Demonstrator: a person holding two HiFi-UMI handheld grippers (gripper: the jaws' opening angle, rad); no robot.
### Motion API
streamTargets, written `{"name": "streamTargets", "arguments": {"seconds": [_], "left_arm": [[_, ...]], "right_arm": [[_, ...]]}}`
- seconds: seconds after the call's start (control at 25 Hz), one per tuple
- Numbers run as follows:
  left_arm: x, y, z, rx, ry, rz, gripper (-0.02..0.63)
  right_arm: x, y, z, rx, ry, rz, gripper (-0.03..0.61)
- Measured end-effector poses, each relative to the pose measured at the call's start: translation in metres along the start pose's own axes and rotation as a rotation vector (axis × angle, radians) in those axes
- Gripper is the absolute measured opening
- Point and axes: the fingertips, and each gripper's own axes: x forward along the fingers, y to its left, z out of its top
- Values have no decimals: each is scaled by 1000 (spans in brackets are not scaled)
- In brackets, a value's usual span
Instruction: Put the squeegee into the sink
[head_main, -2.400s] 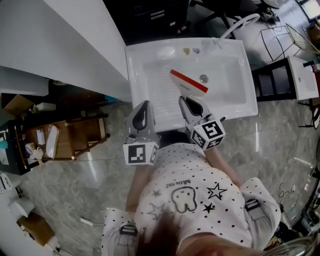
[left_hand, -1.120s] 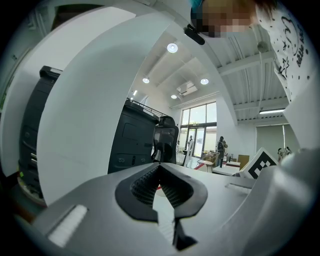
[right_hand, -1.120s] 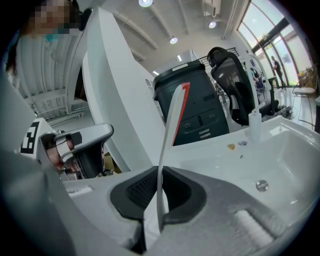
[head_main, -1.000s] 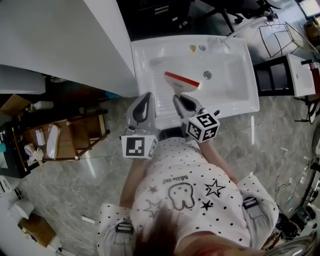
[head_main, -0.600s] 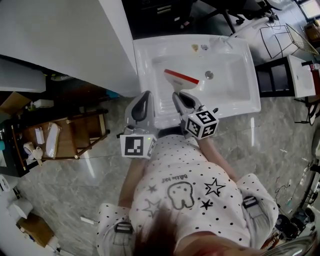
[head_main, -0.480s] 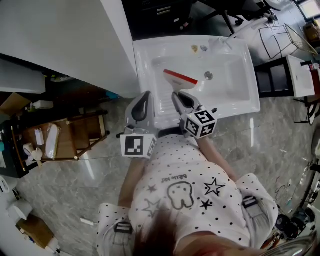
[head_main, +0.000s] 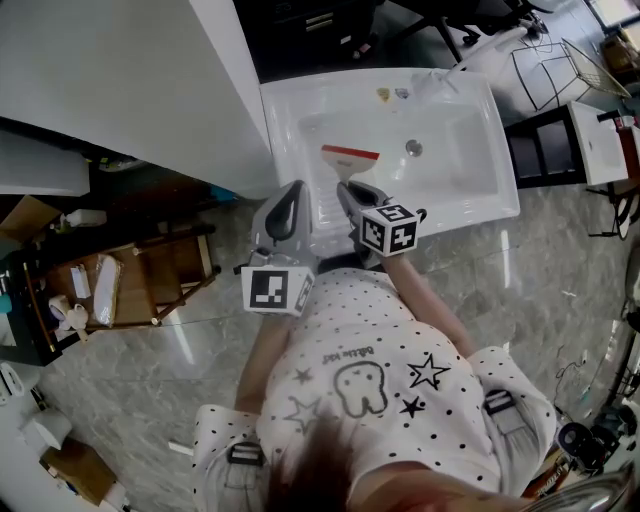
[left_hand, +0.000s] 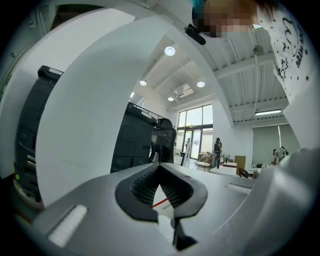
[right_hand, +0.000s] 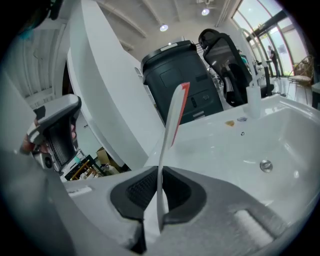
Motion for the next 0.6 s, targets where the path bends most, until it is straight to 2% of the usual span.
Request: {"name": "streamTargets", "arguments": {"seconds": [0.24,0.6], "left_arm": [[-3,-4,1,-6,-2,-16,-5],[-10,1,6,-6,-14,-18,-5]], "right_arm": [[17,-4,-16,-4,73,-20,20],[36,-6,-25,-21,108,-27,19]]}}
